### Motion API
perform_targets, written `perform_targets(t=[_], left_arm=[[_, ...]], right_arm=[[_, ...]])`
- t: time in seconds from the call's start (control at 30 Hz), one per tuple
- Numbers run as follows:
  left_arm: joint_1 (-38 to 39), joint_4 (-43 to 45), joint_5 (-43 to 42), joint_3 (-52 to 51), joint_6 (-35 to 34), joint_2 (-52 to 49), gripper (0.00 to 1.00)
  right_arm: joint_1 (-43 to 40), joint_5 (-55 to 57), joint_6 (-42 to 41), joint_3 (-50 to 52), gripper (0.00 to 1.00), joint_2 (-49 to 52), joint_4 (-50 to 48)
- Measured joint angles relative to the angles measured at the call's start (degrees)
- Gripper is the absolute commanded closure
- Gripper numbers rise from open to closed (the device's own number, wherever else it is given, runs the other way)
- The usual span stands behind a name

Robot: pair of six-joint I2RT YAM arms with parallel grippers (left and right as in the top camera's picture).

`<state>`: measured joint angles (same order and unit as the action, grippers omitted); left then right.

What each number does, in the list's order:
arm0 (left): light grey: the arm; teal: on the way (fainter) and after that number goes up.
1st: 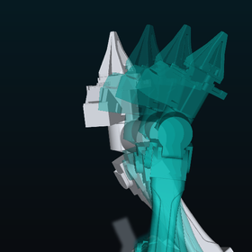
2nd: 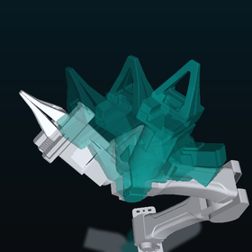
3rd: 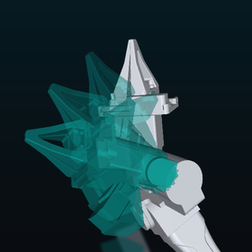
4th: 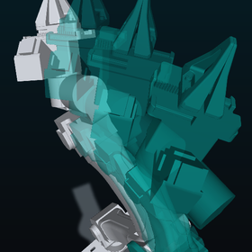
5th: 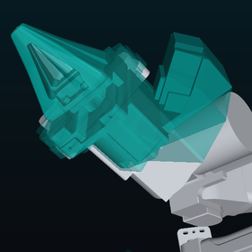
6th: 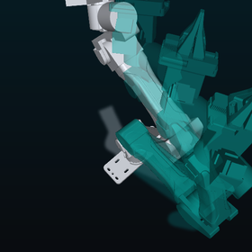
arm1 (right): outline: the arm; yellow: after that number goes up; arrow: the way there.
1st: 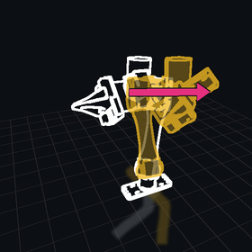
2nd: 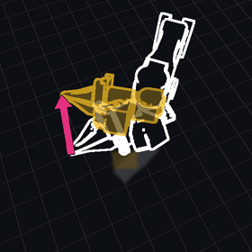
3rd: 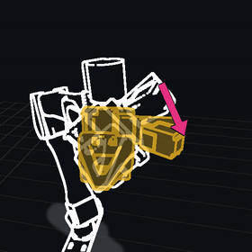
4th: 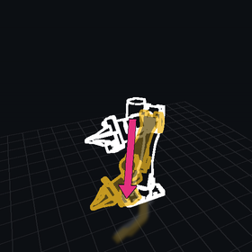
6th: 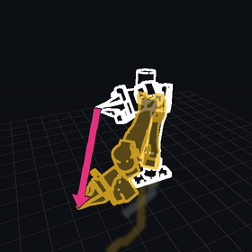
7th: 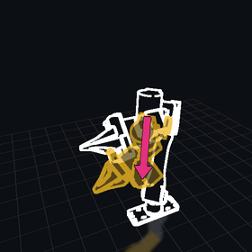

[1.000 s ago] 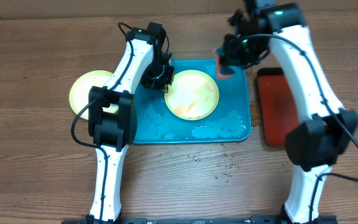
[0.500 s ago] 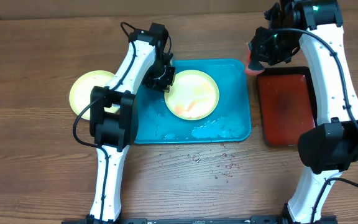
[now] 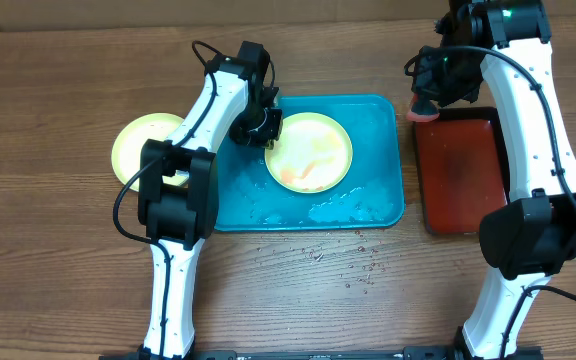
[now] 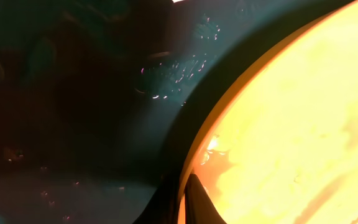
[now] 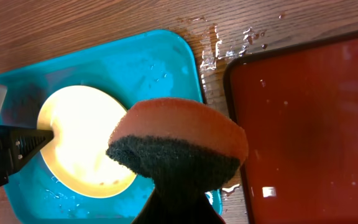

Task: Clean dirty plates on tray and stack at the side

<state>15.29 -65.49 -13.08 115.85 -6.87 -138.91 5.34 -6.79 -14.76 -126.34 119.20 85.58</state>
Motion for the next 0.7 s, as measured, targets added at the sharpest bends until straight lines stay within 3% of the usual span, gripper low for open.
perform_targets(t=[0.33,0.53,0.7], left_arm=[[0.00,-0.52,4.28,-0.61,-0.81,2.51,0.95],[-1.51,-1.60,16.28,-1.22,-1.77,14.69,0.95],[-0.55,-3.96,31.06,-0.68,-4.63,26.67,0.96]], right_arm=[[0.00,0.46,-0.02,0.00,0.96,0.00,1.60],[0.00,0.85,-0.04,0.00,0.96,0.00,1.64],[-0.07,0.85,-0.02,0.00,0.96,0.00,1.64]])
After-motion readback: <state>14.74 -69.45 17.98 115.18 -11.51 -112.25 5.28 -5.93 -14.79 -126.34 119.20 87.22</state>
